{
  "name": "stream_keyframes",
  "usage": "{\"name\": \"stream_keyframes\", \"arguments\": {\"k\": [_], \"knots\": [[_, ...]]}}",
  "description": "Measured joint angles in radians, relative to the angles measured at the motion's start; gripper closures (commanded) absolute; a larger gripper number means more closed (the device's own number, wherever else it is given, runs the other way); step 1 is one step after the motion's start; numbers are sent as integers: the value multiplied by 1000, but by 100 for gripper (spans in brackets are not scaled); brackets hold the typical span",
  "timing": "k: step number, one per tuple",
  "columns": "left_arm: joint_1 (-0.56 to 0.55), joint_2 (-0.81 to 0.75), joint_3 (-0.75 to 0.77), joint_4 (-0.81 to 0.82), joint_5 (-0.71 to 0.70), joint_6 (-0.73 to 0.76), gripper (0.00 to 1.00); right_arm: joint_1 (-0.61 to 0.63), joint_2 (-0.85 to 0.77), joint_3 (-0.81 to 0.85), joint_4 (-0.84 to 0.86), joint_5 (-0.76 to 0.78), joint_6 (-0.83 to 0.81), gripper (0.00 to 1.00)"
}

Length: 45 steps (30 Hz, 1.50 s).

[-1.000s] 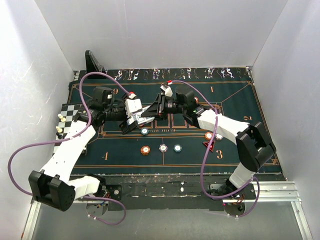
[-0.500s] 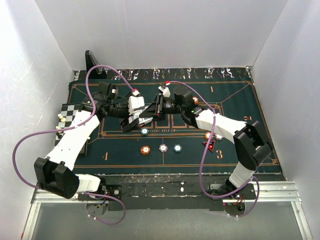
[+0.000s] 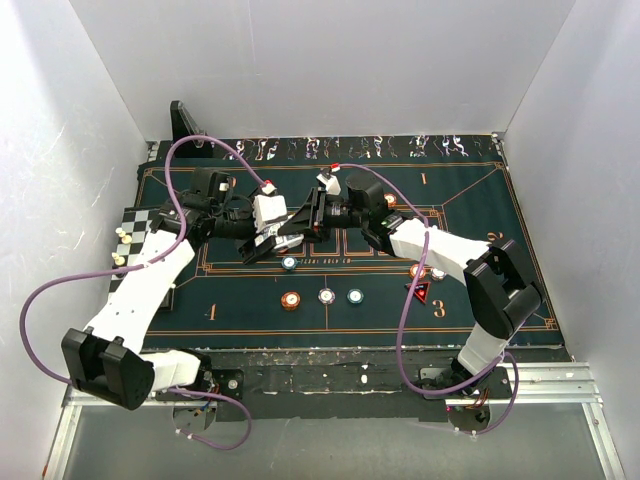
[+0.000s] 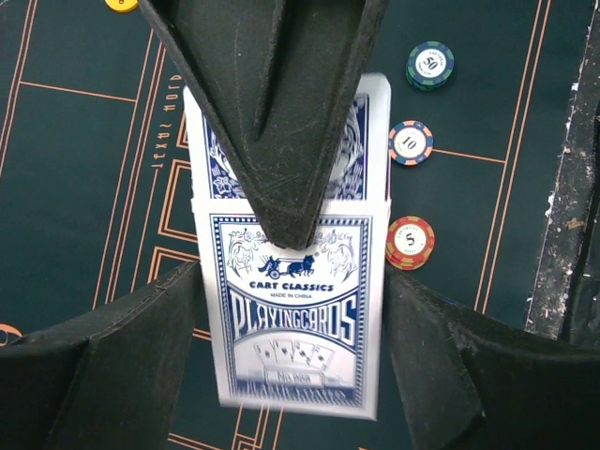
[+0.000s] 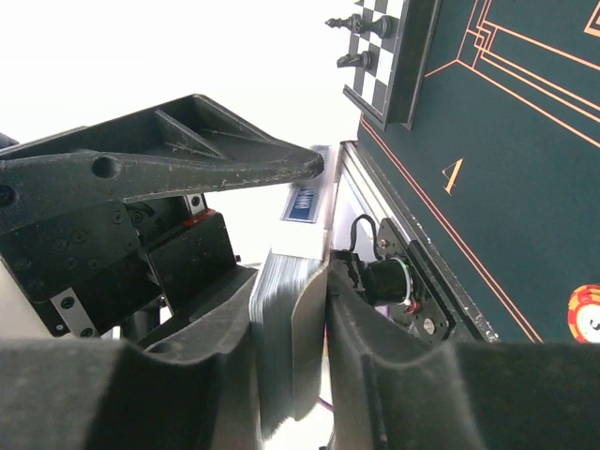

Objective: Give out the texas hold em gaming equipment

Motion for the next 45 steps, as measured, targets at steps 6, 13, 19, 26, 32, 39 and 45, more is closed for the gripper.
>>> {"name": "stream_keyframes", "arguments": {"k": [6, 13, 19, 26, 32, 39, 45], "knots": [[0, -3, -1, 4, 2, -33, 41, 2, 1, 4, -9, 0, -7, 52], [0, -8, -27, 6, 14, -48, 47, 7, 1, 4, -31, 0, -14, 55], [0, -24, -30, 3, 14, -47, 47, 11, 1, 4, -45, 0, -14, 74], [1, -27, -20, -4, 17, -32, 2, 10, 1, 4, -66, -2, -10, 87], [0, -43, 3, -43, 43, -21, 2, 6, 1, 3, -36, -13, -14, 88], [5, -170, -85, -21, 50, 39, 2, -9, 1, -12, 14, -36, -9, 89], [25, -161, -117, 65, 61, 30, 2, -13, -1, -23, 50, -59, 3, 89]]}}
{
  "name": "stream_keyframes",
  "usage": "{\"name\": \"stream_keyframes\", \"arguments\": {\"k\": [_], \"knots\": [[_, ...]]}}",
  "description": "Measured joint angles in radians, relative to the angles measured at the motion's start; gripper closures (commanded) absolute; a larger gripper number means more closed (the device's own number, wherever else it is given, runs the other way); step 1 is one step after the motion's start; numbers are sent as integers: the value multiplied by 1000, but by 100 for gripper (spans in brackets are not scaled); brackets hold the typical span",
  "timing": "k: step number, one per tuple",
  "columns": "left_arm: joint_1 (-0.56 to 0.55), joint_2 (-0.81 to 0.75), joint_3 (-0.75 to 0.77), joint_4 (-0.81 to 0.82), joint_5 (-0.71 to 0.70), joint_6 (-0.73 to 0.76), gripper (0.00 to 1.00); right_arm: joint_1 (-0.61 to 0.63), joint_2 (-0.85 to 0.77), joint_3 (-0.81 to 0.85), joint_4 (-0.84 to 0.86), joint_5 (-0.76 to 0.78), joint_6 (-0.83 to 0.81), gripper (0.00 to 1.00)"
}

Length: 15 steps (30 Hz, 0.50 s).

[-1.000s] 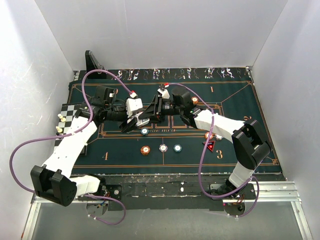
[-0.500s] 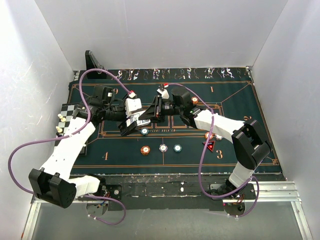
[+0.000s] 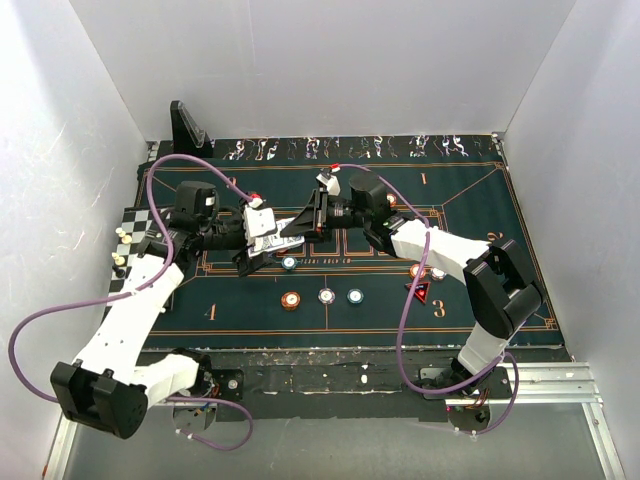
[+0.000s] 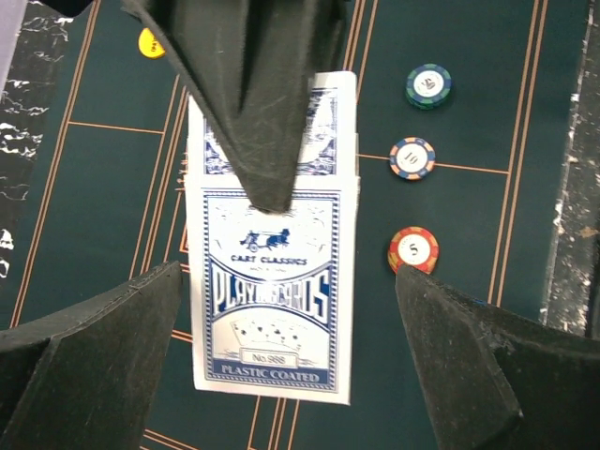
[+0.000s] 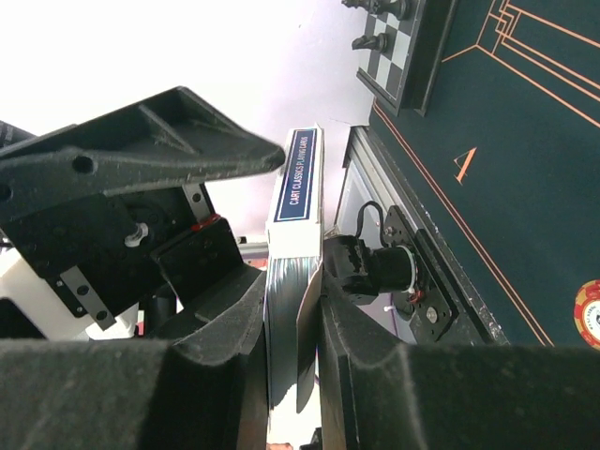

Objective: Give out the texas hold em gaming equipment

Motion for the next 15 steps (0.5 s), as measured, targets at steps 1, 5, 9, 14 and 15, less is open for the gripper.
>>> {"name": "stream_keyframes", "arguments": {"k": [1, 5, 9, 14, 15], "knots": [[3, 3, -4, 18, 0, -7, 2, 0, 0, 0, 5, -4, 2, 89], [13, 37, -5, 68, 3, -30, 2, 0, 0, 0, 30, -24, 14, 89], [32, 80, 6, 67, 30, -33, 2, 0, -2, 0, 42, -34, 18, 89], [36, 114, 67, -24, 74, 24, 5, 0, -2, 0, 44, -46, 19, 89], [36, 117, 77, -44, 81, 36, 8, 0, -2, 0, 44, -47, 19, 89]]}}
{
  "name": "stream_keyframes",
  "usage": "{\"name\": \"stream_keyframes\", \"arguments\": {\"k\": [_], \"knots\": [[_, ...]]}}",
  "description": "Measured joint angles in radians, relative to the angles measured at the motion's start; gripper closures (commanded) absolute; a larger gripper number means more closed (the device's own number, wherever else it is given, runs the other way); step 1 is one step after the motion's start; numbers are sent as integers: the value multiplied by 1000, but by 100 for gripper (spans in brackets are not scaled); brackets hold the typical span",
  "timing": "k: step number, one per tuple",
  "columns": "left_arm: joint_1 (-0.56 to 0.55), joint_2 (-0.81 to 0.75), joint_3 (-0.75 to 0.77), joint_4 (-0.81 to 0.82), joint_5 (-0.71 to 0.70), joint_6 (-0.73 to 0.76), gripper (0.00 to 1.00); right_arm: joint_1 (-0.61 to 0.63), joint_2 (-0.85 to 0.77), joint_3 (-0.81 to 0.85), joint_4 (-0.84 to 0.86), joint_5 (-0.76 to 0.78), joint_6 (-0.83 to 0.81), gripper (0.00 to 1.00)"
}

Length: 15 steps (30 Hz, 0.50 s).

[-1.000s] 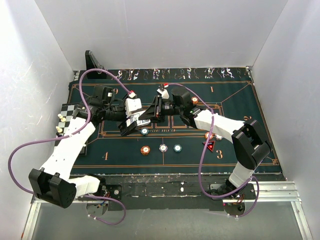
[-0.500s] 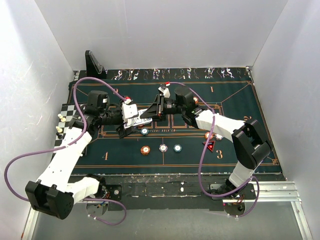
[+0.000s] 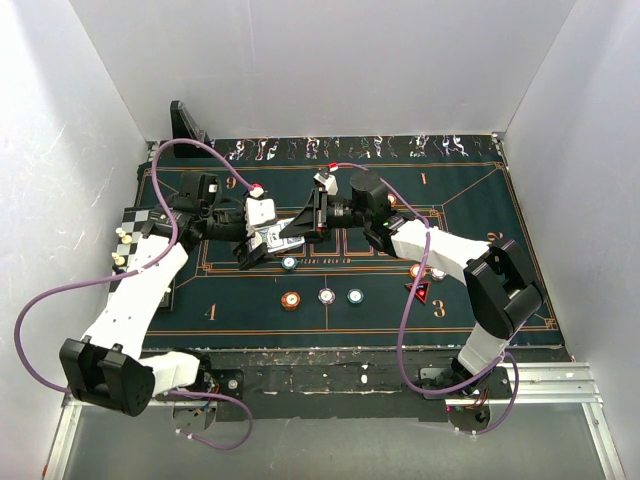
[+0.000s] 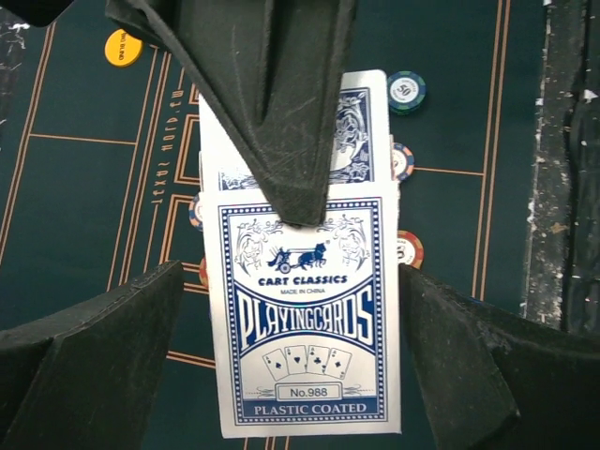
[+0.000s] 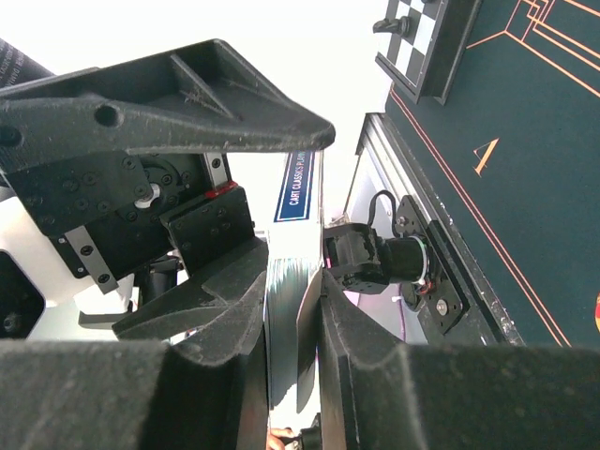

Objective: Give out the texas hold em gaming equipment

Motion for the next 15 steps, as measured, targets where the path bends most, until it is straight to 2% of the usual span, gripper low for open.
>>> {"name": "stream_keyframes", "arguments": {"k": [3, 8, 12, 15], "knots": [[4, 5, 18, -39, 21, 22, 12, 0, 0, 0, 0, -3, 2, 89], [6, 19, 23, -86, 29, 49, 13, 0, 0, 0, 0, -6, 4, 89], [6, 23, 23, -78, 27, 44, 14, 0, 0, 0, 0, -6, 4, 89], [6, 23, 23, -57, 27, 28, 19, 0, 0, 0, 0, -8, 4, 89]]}}
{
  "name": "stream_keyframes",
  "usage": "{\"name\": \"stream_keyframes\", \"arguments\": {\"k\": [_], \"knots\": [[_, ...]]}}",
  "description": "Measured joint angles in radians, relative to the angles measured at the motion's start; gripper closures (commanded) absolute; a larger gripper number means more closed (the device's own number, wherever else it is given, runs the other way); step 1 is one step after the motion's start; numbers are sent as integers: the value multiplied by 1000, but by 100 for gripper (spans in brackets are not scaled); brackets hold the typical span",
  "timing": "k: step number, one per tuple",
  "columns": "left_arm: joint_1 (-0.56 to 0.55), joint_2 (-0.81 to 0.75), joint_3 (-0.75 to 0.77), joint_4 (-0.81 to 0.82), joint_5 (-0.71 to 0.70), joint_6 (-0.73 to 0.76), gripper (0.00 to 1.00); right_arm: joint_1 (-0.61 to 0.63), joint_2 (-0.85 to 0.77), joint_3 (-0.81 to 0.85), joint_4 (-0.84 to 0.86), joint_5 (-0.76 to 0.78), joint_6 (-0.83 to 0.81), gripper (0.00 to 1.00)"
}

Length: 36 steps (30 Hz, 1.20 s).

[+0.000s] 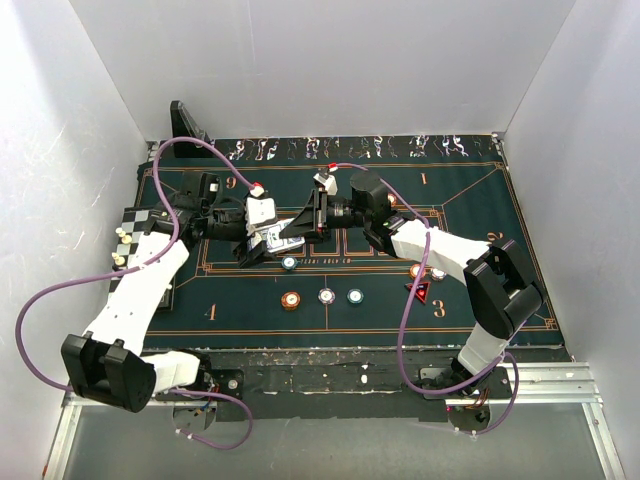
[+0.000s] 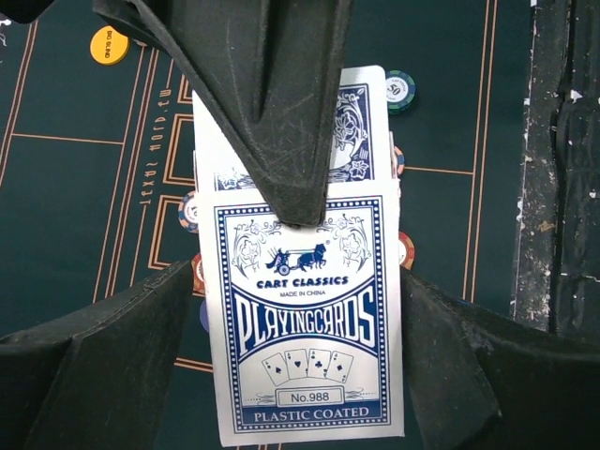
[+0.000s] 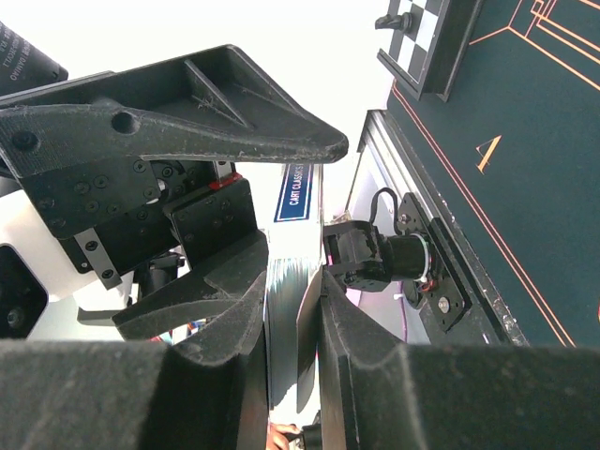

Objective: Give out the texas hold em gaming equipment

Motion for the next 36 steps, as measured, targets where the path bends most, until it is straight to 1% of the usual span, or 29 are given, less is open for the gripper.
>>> {"name": "stream_keyframes", "arguments": {"k": [1, 6, 10, 11, 13, 15, 17, 18, 19, 20, 22, 26, 31, 34, 36], "knots": [[0, 0, 0, 8, 0, -5, 23, 0, 0, 0, 0, -1, 0, 89], [0, 8, 0, 21, 1, -32, 32, -1, 0, 0, 0, 3, 3, 89], [0, 20, 0, 18, 5, -47, 43, -2, 0, 0, -1, 15, 3, 89], [0, 20, 0, 18, 5, -48, 46, -2, 0, 0, 0, 15, 4, 87], [0, 20, 0, 15, 5, -50, 54, -2, 0, 0, -1, 14, 4, 78], [0, 20, 0, 13, 5, -52, 65, -2, 2, 0, -1, 14, 5, 70], [0, 20, 0, 8, 8, -56, 79, -1, 2, 0, -2, 12, 5, 58], [0, 21, 0, 6, 9, -59, 81, -1, 2, 0, -2, 10, 5, 54], [0, 22, 0, 1, 9, -63, 87, -1, 2, 0, -3, 7, 1, 50], [0, 27, 1, -8, 10, -68, 89, 0, 2, 1, -5, 5, -6, 47], [0, 42, 2, -27, 13, -71, 91, 0, 2, 4, -25, 4, -25, 39], [0, 72, 8, -58, 16, -72, 92, 1, 1, 39, -164, 12, -123, 36], [1, 60, 5, -43, 16, -95, 92, 1, -17, 108, -382, 47, -272, 37], [1, 36, -12, -18, 16, -103, 92, 1, -40, 112, -455, 58, -320, 40], [1, 20, -25, -15, 15, -105, 92, 1, -43, 112, -474, 58, -333, 43]]}}
